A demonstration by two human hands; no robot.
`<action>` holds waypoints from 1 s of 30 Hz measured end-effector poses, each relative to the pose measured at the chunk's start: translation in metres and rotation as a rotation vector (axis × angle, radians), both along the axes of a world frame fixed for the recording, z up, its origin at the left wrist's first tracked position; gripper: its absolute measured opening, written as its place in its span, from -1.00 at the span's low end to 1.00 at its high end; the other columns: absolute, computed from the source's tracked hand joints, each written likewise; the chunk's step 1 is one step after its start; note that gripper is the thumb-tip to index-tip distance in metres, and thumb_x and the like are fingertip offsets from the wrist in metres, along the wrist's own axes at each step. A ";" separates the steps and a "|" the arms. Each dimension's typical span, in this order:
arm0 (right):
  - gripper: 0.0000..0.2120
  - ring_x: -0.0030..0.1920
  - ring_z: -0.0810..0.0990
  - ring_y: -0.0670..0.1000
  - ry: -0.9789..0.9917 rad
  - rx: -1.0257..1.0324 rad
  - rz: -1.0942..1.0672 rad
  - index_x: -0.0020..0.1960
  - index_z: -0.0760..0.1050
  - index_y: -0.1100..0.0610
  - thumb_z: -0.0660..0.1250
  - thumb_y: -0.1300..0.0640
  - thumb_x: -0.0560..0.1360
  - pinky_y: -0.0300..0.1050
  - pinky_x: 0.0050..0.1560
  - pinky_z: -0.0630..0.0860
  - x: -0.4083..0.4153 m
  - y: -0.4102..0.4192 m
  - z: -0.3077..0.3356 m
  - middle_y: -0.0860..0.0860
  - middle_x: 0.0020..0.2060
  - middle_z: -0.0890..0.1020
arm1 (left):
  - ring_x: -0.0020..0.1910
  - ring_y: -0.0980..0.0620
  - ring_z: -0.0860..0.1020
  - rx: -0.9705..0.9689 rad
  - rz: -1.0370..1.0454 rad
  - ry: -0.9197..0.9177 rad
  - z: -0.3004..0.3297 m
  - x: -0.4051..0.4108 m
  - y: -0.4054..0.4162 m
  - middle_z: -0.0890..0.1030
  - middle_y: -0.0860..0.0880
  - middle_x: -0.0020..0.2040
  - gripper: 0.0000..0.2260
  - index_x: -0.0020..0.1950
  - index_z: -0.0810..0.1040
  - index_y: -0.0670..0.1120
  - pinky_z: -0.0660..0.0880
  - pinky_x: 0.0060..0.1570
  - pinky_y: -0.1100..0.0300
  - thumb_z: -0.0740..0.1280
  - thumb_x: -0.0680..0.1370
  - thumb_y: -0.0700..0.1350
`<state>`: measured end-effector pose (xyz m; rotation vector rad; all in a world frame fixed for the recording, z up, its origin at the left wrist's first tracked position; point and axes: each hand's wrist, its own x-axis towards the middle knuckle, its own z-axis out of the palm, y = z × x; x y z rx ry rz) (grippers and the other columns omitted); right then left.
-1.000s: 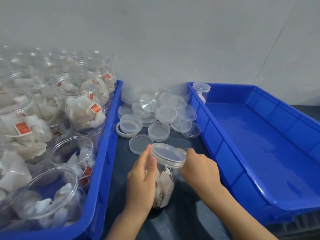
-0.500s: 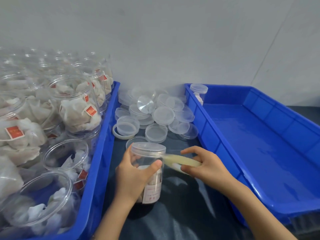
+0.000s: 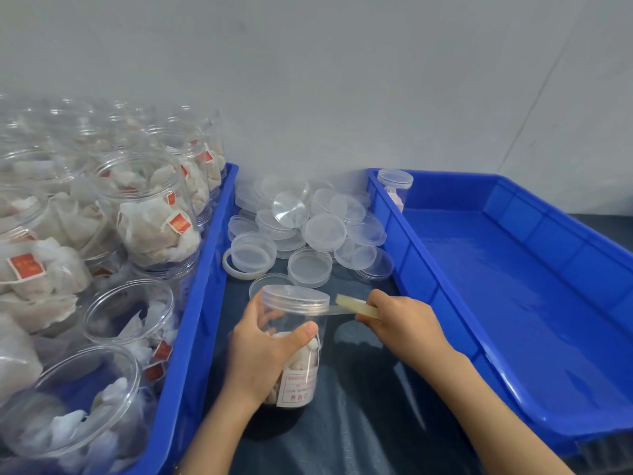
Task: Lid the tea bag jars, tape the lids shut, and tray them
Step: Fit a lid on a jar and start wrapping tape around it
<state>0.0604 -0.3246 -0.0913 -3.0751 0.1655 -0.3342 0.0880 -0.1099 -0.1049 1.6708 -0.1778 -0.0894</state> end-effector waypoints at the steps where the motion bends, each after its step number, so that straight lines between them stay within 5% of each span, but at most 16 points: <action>1: -0.67 -0.33 0.36 0.06 -0.010 -0.014 0.006 -0.14 0.22 0.05 0.15 -0.20 0.54 -0.11 -0.37 0.22 0.004 0.000 -0.003 -0.09 -0.37 0.41 | 0.12 0.21 0.55 -0.004 0.001 0.000 0.000 0.000 0.000 0.61 0.12 0.11 -0.22 0.29 0.45 -0.01 0.48 0.20 0.01 0.50 0.10 0.17; 6: -0.68 -0.31 0.41 0.10 -0.058 -0.058 0.051 -0.13 0.19 0.07 0.17 -0.17 0.55 -0.10 -0.37 0.16 0.026 0.014 -0.011 0.00 -0.26 0.55 | 0.16 0.15 0.55 -0.073 0.016 0.016 0.000 -0.001 0.003 0.62 0.08 0.12 -0.22 0.27 0.46 -0.02 0.47 0.20 -0.01 0.48 0.09 0.19; 10: -0.84 -0.17 0.54 0.10 -0.054 -0.103 0.080 -0.09 0.24 0.06 0.16 0.01 0.56 -0.10 -0.33 0.18 0.036 0.037 -0.016 0.01 -0.16 0.59 | 0.15 0.11 0.56 -0.148 -0.003 0.024 0.003 -0.001 0.007 0.64 0.05 0.08 -0.33 0.23 0.48 -0.07 0.51 0.05 0.23 0.51 0.14 0.04; 14: -0.93 -0.26 0.42 0.07 -0.058 -0.029 0.137 -0.08 0.28 0.08 0.16 0.10 0.51 -0.11 -0.32 0.18 0.037 0.060 -0.013 0.00 -0.16 0.58 | 0.03 0.10 0.62 -0.217 -0.126 -0.019 0.010 -0.008 0.007 0.67 0.05 0.02 -0.38 0.18 0.49 -0.10 0.52 -0.09 0.33 0.51 0.14 -0.02; 18: -0.84 -0.32 0.30 0.04 -0.158 0.004 0.120 -0.14 0.22 0.07 0.21 0.08 0.49 -0.13 -0.36 0.14 0.025 0.065 -0.001 -0.05 -0.29 0.48 | 0.11 0.08 0.59 -0.265 -0.261 -0.100 0.020 -0.010 0.010 0.64 0.04 0.11 -0.34 0.24 0.45 -0.09 0.49 -0.02 0.35 0.49 0.19 0.08; 21: -0.80 -0.35 0.30 0.03 -0.186 -0.061 0.068 -0.17 0.18 0.07 0.23 0.11 0.47 -0.15 -0.48 0.01 0.016 0.059 0.012 -0.08 -0.35 0.38 | 0.18 0.21 0.52 -0.208 -0.322 -0.100 0.027 -0.011 0.009 0.59 0.14 0.18 -0.18 0.29 0.40 0.01 0.45 0.06 0.40 0.43 0.17 0.41; 24: -0.66 -0.54 0.24 0.02 -0.235 -0.142 0.049 -0.31 0.32 0.11 0.50 0.25 0.17 -0.26 -0.53 -0.15 0.005 0.058 0.026 -0.04 -0.54 0.40 | 0.40 0.21 0.23 0.047 -0.236 -0.131 0.026 -0.005 0.006 0.29 0.19 0.36 0.10 0.48 0.06 0.20 0.26 0.39 0.12 0.15 0.02 0.64; 26: -0.60 -0.66 0.27 0.01 -0.260 -0.168 0.009 -0.44 0.37 0.13 0.59 0.26 -0.05 -0.33 -0.52 -0.17 -0.002 0.056 0.030 -0.04 -0.64 0.40 | 0.34 0.23 0.16 0.205 -0.203 -0.201 0.025 -0.005 0.004 0.23 0.22 0.26 0.05 0.42 -0.11 0.32 0.19 0.37 0.14 0.05 0.00 0.67; 30: -0.60 -0.67 0.37 0.01 -0.292 -0.190 -0.034 -0.52 0.35 0.12 0.58 0.21 -0.11 -0.33 -0.52 0.03 -0.012 0.049 0.018 -0.03 -0.66 0.39 | 0.21 0.31 0.37 0.097 -0.185 -0.199 0.021 -0.012 0.002 0.42 0.18 0.23 -0.22 0.36 0.01 0.43 0.35 0.24 0.28 0.31 0.22 0.36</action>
